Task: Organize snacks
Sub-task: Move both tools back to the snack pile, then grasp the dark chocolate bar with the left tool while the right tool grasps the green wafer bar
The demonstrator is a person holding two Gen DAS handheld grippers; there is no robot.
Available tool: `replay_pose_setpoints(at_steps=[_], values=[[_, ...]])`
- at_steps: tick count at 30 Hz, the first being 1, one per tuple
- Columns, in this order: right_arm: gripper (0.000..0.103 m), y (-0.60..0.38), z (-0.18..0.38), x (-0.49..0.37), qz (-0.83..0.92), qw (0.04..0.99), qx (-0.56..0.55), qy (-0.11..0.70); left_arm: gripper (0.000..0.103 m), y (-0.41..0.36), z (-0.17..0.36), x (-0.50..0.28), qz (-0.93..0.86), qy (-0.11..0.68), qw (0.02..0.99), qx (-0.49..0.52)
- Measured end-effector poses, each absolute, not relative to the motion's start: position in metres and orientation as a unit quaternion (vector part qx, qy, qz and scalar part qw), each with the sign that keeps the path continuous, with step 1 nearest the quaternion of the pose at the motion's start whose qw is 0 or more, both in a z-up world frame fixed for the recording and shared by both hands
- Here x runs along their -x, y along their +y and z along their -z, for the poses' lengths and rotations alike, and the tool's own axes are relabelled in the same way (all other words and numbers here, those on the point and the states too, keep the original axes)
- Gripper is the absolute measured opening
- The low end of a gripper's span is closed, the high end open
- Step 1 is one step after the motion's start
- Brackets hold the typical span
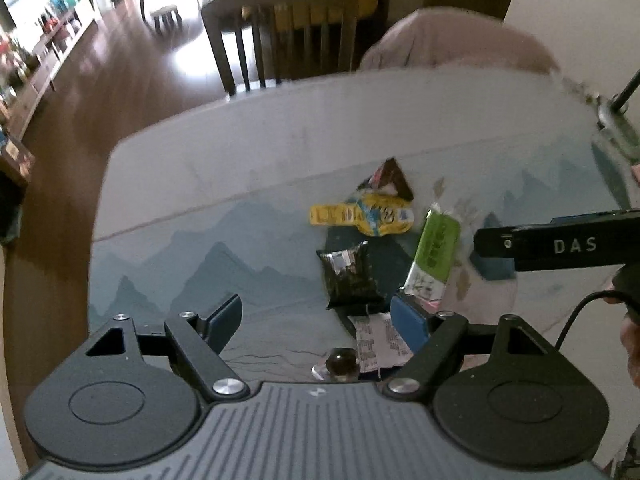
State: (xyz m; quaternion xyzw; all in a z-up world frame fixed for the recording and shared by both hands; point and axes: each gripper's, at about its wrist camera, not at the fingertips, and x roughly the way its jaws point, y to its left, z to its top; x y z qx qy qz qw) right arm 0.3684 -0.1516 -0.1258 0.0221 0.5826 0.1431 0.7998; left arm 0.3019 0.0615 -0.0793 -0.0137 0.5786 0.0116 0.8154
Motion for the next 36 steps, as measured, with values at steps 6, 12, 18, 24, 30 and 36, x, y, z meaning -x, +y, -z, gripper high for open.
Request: replay_pose_setpoints(at_steps=[6, 12, 18, 24, 30, 36], values=[[0.098, -0.144, 0.171, -0.399, -0.106, 0.777, -0.051, 0.618, 0.082, 0.054, 0.123, -0.346, -0.006, 0.640, 0.768, 0.020], [0.094, -0.137, 0.209, -0.417, -0.079, 0.755, -0.055, 0.648, 0.081, 0.054, 0.165, -0.379, -0.021, 0.693, 0.720, 0.029], [0.088, -0.135, 0.229, -0.422, -0.064, 0.744, -0.073, 0.661, 0.081, 0.054, 0.185, -0.389, -0.012, 0.688, 0.724, 0.053], [0.084, -0.127, 0.231, -0.418, -0.055, 0.753, -0.054, 0.654, 0.080, 0.049, 0.204, -0.389, -0.017, 0.685, 0.726, 0.058], [0.075, -0.116, 0.228, -0.410, -0.044, 0.768, -0.010, 0.638, 0.066, 0.050, 0.212, -0.387, -0.019, 0.683, 0.727, 0.073], [0.057, -0.109, 0.225, -0.396, -0.036, 0.780, 0.023, 0.625, 0.046, 0.049, 0.217, -0.385, -0.019, 0.680, 0.730, 0.071]])
